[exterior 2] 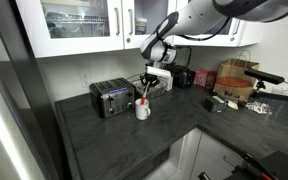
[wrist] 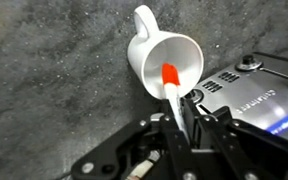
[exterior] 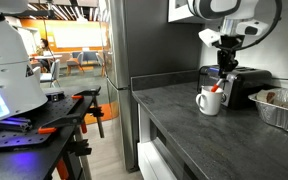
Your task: Remove the marker from the mug.
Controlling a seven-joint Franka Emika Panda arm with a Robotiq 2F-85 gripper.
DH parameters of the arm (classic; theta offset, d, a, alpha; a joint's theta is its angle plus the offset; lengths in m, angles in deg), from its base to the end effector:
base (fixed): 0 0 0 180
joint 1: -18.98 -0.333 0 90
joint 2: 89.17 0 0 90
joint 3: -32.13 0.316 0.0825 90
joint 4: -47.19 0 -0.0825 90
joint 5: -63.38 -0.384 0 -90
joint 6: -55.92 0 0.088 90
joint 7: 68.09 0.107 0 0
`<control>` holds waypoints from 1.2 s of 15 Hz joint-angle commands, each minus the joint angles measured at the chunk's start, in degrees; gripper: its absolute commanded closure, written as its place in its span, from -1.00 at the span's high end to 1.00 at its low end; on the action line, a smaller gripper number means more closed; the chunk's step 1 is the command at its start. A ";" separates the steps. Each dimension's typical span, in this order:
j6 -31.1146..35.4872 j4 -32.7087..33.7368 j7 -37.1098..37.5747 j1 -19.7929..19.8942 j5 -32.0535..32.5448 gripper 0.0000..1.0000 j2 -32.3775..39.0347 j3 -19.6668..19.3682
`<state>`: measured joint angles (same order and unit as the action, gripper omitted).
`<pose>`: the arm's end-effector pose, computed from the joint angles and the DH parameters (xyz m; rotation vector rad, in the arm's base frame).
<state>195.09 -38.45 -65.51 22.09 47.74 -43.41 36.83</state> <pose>0.7285 0.0104 0.2098 -2.8616 0.3472 -0.1807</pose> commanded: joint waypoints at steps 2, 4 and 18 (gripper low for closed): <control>1.16 -11.03 1.02 0.49 -1.73 -0.91 -9.09 -0.02; 1.18 -14.43 3.04 0.29 -1.67 -0.91 -12.29 -1.52; -18.57 -12.74 16.92 1.70 -1.58 -0.91 -5.11 -8.36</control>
<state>181.74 -57.42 -49.57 21.95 49.20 -53.55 27.33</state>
